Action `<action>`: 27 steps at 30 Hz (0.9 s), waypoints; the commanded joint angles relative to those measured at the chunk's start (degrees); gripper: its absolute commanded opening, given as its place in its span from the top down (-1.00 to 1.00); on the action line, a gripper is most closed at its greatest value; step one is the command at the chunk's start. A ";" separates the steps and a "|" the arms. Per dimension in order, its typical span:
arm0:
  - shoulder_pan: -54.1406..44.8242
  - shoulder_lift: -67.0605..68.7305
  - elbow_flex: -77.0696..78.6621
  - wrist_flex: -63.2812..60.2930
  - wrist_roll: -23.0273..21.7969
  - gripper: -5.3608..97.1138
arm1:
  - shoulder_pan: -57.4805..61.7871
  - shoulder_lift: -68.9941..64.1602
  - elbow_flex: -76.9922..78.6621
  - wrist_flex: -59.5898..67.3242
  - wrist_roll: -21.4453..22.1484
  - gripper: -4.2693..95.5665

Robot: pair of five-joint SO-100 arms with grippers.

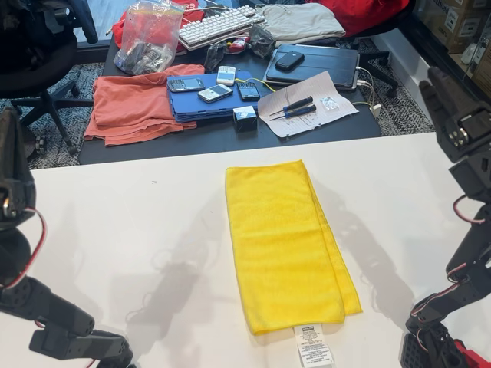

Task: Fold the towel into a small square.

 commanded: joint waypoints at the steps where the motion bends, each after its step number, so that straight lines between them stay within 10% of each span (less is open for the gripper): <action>1: 0.18 0.18 -0.18 -0.26 0.09 0.63 | 0.09 -0.18 -0.18 -0.26 -0.09 0.95; 27: 12.48 -10.72 18.19 24.70 -0.35 0.64 | 11.87 -12.13 17.14 28.74 0.62 0.95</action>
